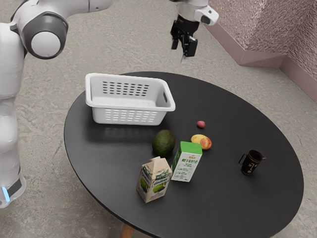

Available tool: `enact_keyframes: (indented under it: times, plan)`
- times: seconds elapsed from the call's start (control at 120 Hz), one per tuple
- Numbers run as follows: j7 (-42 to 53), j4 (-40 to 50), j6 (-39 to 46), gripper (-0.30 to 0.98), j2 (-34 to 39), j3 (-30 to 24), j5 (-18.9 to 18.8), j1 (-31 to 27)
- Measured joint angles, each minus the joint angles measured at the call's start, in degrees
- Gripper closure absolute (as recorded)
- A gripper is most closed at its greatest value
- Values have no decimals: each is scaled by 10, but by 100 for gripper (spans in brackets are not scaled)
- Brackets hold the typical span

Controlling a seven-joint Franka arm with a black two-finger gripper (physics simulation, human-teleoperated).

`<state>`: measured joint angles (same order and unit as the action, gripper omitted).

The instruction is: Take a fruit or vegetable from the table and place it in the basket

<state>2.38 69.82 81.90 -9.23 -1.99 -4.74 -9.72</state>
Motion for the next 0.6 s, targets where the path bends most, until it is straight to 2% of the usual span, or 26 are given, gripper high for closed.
enact_keyframes:
  times: [0.15,0.325,0.483,0.6]
  plan:
    - [3,-2,-7,0,2,-1,-10,2]
    - [2,-41,-11,0,68,-3,-29,58]
    - [-15,33,-13,0,43,-1,-28,152]
    - [-28,51,-15,0,30,1,-28,155]
